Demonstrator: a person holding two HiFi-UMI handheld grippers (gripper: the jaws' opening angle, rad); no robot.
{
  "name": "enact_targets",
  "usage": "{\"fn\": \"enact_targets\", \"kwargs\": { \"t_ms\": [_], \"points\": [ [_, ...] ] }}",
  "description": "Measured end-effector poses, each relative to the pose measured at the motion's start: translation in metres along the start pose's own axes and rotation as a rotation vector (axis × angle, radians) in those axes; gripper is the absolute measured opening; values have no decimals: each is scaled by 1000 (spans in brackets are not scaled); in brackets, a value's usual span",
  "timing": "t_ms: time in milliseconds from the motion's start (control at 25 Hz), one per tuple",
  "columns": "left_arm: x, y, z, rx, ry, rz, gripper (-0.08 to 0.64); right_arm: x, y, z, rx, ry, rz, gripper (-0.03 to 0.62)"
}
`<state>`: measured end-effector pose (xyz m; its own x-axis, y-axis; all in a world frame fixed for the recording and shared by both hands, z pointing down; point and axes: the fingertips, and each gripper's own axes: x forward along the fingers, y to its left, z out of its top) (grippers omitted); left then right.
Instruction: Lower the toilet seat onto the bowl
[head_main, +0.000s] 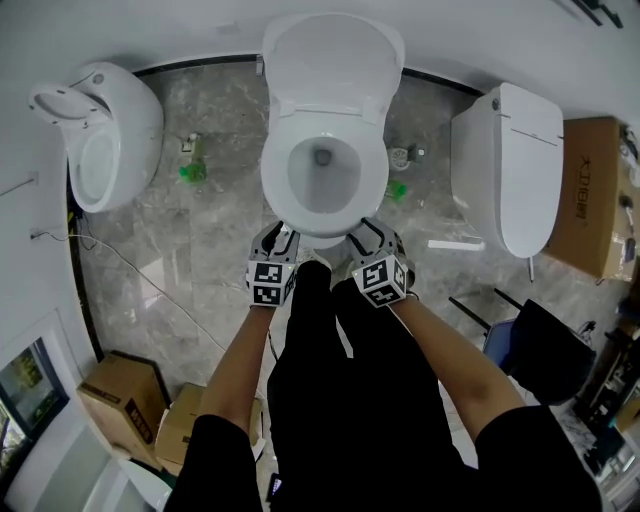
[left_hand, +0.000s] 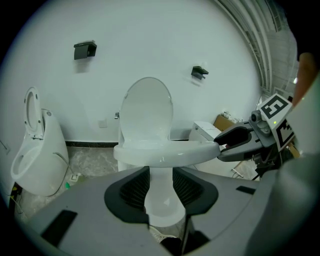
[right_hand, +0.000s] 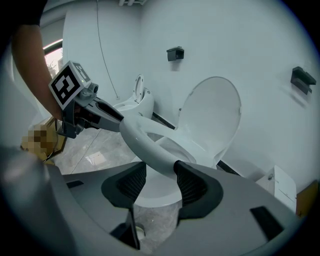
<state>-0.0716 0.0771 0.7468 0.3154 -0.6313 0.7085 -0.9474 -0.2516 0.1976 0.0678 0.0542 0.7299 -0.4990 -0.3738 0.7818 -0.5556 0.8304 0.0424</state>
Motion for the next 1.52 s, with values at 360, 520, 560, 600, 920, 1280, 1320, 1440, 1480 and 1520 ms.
{"fn": "enact_targets", "kwargs": {
  "t_ms": [360, 520, 560, 600, 920, 1280, 1320, 1440, 1480, 1520],
  "points": [
    [8, -4, -23, -17, -1, -1, 141, 9, 11, -19, 40, -2, -1, 198],
    [16, -16, -31, -1, 25, -52, 141, 12, 14, -25, 54, 8, 4, 199],
    [17, -17, -31, -8, 25, -55, 141, 12, 15, -26, 54, 13, 7, 199],
    [17, -17, -31, -19, 24, -56, 140, 12, 16, -26, 51, 17, 10, 199],
    [18, -15, -38, -39, 32, -33, 141, 16, 21, -33, 39, 34, -16, 206],
    [19, -14, -42, -47, 40, -27, 140, 22, 25, -34, 91, 41, -111, 272],
    [19, -14, -43, -44, 40, -26, 140, 23, 25, -35, 95, 44, -114, 273],
    [19, -14, -45, -42, 43, -24, 140, 23, 24, -39, 100, 47, -116, 272],
    [18, -14, -46, -44, 45, -24, 140, 23, 24, -40, 96, 45, -112, 272],
    [18, -15, -48, -47, 48, -25, 140, 23, 24, -41, 91, 43, -108, 270]
  ]
}}
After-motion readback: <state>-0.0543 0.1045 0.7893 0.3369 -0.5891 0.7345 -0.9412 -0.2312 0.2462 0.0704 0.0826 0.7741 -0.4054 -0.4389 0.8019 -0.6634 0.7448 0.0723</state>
